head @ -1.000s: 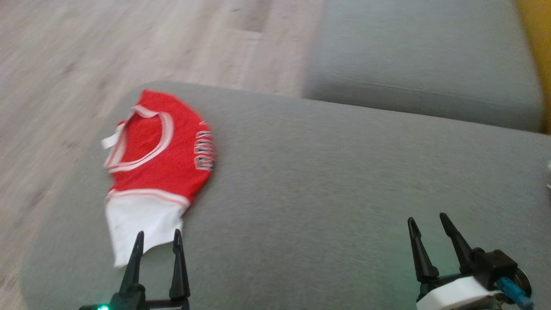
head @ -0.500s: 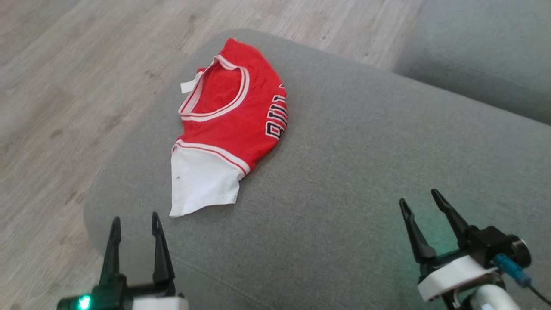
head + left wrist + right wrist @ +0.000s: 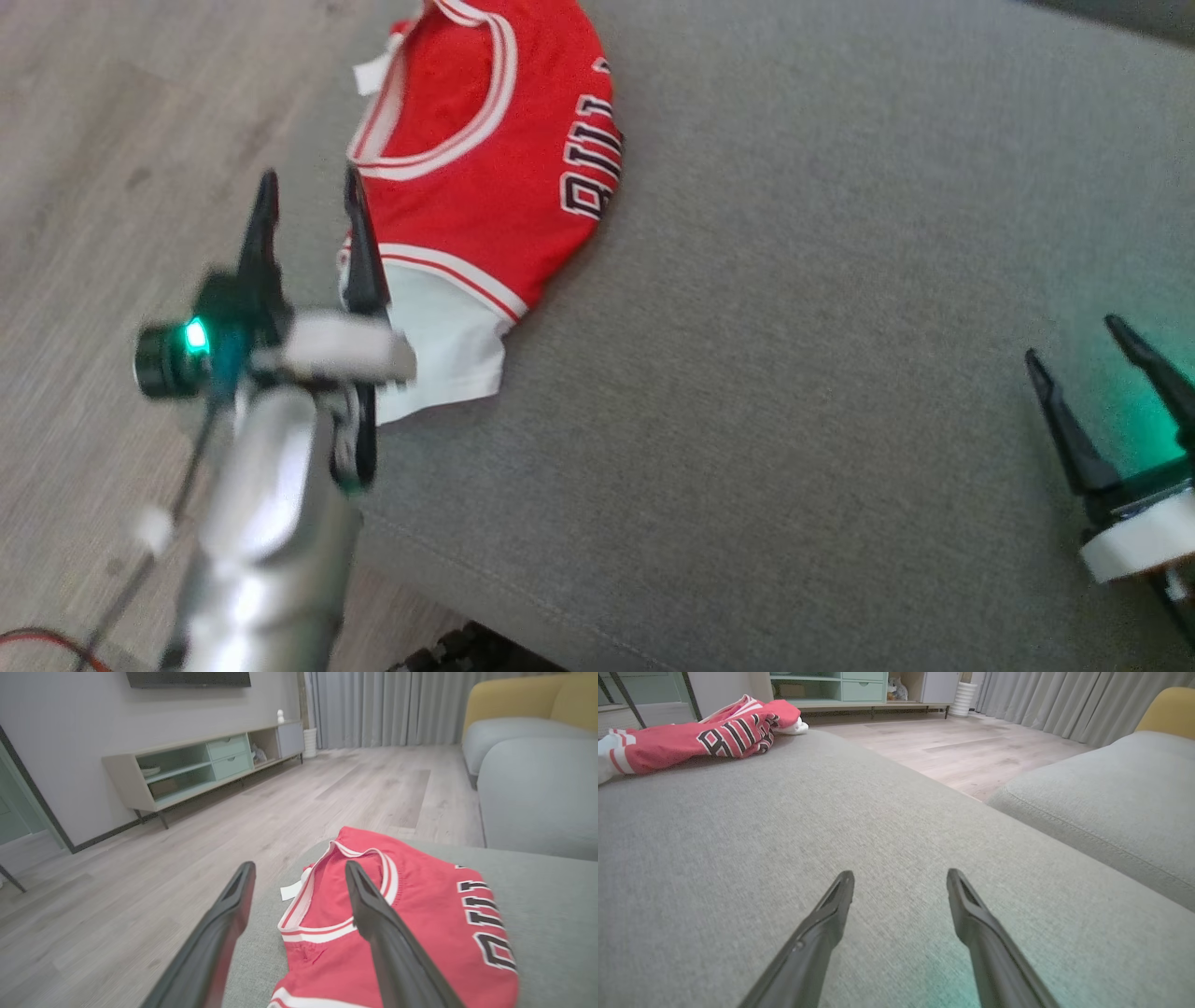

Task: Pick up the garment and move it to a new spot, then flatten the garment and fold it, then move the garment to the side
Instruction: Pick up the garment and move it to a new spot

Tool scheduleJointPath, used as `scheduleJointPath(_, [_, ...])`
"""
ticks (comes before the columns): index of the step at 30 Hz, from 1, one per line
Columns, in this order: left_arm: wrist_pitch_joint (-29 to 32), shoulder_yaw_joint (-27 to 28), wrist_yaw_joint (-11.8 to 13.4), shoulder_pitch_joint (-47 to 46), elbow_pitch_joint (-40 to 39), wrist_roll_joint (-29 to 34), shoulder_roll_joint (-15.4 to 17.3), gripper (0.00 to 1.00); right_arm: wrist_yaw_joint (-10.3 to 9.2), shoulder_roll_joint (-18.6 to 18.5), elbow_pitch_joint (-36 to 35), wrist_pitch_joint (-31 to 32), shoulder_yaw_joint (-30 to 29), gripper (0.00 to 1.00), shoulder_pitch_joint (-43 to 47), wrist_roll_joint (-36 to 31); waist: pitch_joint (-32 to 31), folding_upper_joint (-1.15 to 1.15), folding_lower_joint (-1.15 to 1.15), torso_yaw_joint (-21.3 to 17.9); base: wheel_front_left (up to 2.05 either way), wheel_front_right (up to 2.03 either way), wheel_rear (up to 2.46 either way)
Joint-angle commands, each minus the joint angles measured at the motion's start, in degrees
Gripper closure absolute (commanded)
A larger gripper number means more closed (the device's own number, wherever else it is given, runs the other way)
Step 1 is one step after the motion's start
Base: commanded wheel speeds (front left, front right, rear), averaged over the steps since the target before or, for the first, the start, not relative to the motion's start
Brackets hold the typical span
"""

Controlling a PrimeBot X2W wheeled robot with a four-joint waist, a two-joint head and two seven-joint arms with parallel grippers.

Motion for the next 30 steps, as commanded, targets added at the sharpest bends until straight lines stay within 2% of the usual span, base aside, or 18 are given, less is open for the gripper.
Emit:
scheduleJointPath(1, [1.79, 2.76, 0.13, -6.23, 3.07, -0.89, 1.33, 0.00, -0.04, -3.25, -2.52, -0.68, 0.86, 0.00, -0.88, 0.85, 4.26, 0.00, -0.02, -2.36, 0.00, 0.00, 0.00])
scheduleJointPath(9, [13.59, 7.51, 0.85, -22.04, 26.17, -6.31, 3.69, 0.00, -0.04, -8.71, -5.90, -0.68, 1.40, 0.00, -2.40, 2.14, 11.14, 0.00, -0.02, -8.08, 0.00, 0.00, 0.00])
scheduleJointPath(13, [16.80, 8.96, 2.13, -25.27, 34.15, -7.65, 5.39, 0.00, -0.04, -9.75, -7.02, -0.68, 1.89, 0.00, -3.92, 2.46, 13.68, 0.00, -0.02, -10.69, 0.00, 0.00, 0.00])
scheduleJointPath(16, [17.70, 10.18, 2.14, -26.61, 38.14, -9.22, 5.75, 0.00, -0.04, -10.17, -7.52, -0.68, 1.55, 0.00, -4.65, 2.54, 15.16, 0.00, -0.02, -11.87, 0.00, 0.00, 0.00])
scheduleJointPath(17, [17.78, 10.64, 1.82, -26.80, 39.22, -9.88, 5.70, 0.68, -0.04, -10.22, -7.61, -0.68, 1.44, 0.00, -4.81, 2.52, 15.46, 0.00, -0.02, -12.16, 0.00, 0.00, 0.00])
scheduleJointPath(18, [17.73, 10.63, 1.23, -26.95, 40.13, -10.11, 5.70, 1.00, -0.04, -10.21, -7.62, -0.68, 1.21, 0.00, -4.90, 2.51, 15.66, 0.00, -0.02, -12.33, 0.00, 0.00, 0.00])
scheduleJointPath(24, [8.97, 8.72, -0.46, -29.13, 40.23, -8.20, 8.20, 1.00, -0.04, -8.40, -6.69, -0.68, 1.86, 0.00, -5.86, 1.98, 13.58, 0.00, -0.02, -13.06, 0.00, 0.00, 0.00])
scheduleJointPath(27, [4.92, 6.75, -0.65, -31.21, 39.08, -5.98, 10.34, 1.00, -0.04, -5.82, -5.72, -0.68, 3.58, 0.00, -6.92, 1.61, 10.06, 0.00, -0.02, -14.05, 0.00, 0.00, 0.00])
scheduleJointPath(30, [1.51, 3.49, -1.12, -35.11, 36.05, -2.42, 13.52, 1.00, -0.04, -1.19, -4.11, -0.68, 6.03, 0.00, -8.65, 1.23, 4.17, 0.00, -0.02, -16.72, 0.00, 0.00, 0.00])
